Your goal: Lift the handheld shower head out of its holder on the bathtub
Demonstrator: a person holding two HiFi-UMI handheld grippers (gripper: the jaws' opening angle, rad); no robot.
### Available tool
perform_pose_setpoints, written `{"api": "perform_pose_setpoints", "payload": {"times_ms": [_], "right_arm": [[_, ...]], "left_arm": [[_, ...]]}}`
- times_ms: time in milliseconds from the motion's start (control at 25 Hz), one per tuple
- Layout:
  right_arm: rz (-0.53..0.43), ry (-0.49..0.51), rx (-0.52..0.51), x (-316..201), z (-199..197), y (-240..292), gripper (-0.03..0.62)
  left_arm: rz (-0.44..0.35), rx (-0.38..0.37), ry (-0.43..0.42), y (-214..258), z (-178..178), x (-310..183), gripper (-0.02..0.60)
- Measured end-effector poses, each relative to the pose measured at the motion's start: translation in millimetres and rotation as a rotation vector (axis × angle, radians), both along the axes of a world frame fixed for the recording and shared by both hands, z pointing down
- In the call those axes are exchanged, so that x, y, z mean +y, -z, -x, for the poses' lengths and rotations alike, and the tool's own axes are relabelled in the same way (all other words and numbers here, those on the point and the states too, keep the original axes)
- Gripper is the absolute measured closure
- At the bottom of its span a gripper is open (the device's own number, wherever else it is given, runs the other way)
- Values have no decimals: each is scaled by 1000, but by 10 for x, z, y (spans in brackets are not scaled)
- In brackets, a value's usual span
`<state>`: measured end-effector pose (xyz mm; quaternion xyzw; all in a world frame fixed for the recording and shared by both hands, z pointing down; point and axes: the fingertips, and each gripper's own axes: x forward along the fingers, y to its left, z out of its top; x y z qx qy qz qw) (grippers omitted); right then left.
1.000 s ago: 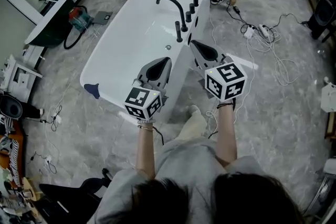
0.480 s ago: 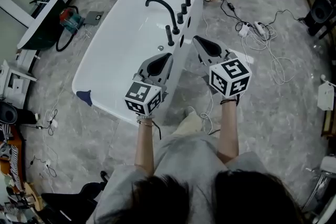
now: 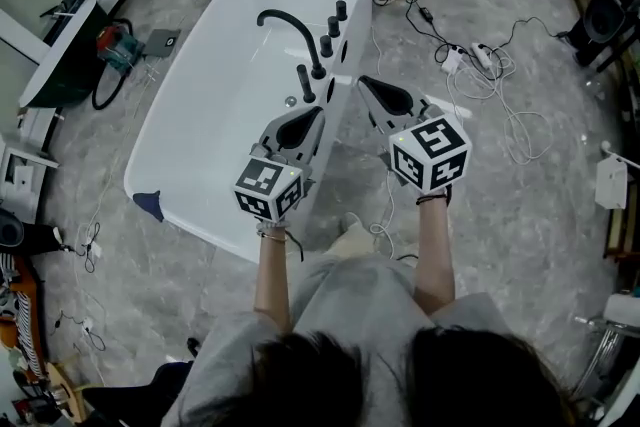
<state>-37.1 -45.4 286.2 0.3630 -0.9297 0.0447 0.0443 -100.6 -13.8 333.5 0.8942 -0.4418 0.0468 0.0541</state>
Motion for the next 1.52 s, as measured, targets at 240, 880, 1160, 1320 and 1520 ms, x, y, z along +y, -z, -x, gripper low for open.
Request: {"api": "perform_pose_setpoints", "payload": {"times_ms": [240, 880, 1160, 1320, 1520], "right_arm": [[3, 39, 23, -269, 36, -21, 594], [55, 129, 3, -928, 138, -319, 594], [46, 247, 15, -1068, 245, -347, 594], [50, 323, 22, -1235, 330, -307, 594], [43, 425, 52, -1482, 367, -286, 594]], "left_arm": [[3, 13, 31, -44, 49, -316, 575], [14, 8, 108, -227, 96, -990, 575], [11, 22, 188, -247, 27, -1140, 575], [22, 36, 268, -236, 87, -1271, 575], [29, 69, 386, -236, 62, -1421, 575]]}}
